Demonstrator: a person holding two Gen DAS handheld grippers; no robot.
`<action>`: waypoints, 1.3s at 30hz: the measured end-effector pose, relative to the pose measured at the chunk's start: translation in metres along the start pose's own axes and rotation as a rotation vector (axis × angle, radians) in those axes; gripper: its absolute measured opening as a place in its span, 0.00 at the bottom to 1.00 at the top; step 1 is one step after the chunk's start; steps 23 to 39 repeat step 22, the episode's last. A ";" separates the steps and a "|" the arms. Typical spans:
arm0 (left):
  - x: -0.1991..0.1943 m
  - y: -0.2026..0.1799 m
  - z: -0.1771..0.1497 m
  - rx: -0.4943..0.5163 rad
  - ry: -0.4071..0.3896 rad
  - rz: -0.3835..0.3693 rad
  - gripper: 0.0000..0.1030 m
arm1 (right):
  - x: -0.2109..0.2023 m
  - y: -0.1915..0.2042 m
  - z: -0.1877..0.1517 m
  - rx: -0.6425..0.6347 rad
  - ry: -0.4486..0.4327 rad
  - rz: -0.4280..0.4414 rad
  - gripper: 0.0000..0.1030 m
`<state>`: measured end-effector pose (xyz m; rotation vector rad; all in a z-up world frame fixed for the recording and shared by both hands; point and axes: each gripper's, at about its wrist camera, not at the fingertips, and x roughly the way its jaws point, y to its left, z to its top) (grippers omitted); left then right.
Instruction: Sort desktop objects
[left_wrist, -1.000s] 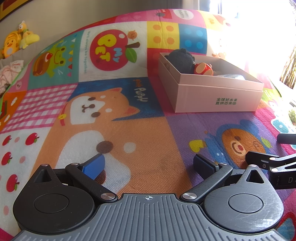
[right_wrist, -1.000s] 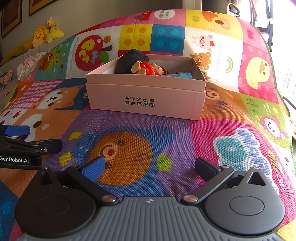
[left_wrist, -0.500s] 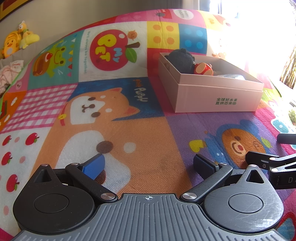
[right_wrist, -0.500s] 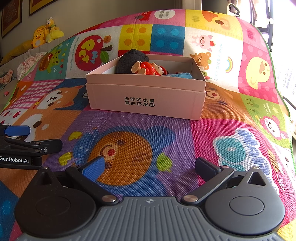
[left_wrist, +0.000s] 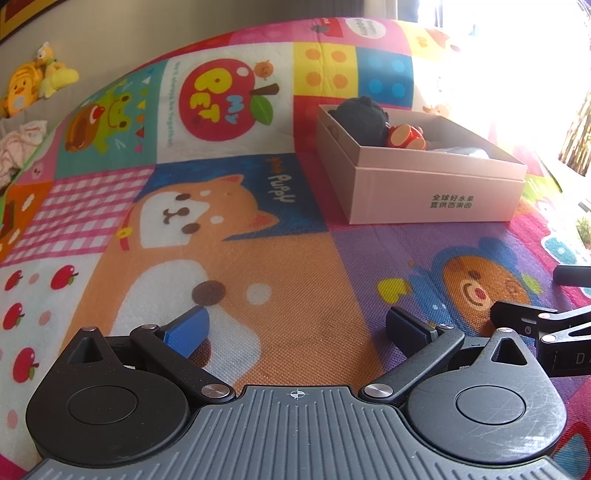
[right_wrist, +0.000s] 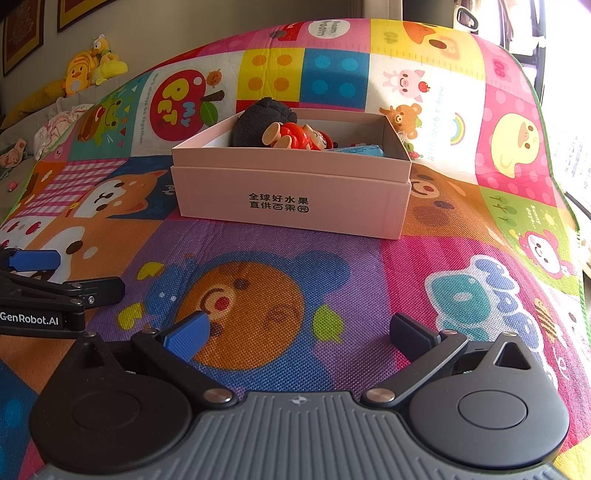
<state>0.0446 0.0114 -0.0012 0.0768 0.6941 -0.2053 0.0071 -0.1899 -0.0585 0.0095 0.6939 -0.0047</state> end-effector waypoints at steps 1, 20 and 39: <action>0.000 0.000 0.000 -0.008 0.001 -0.007 1.00 | 0.000 0.000 0.000 0.000 0.000 0.000 1.00; -0.005 0.000 0.001 -0.015 0.048 -0.005 1.00 | 0.000 0.000 0.000 0.000 0.000 0.000 1.00; -0.005 0.002 0.001 -0.015 0.048 -0.007 1.00 | 0.000 0.000 0.000 0.000 0.000 0.000 1.00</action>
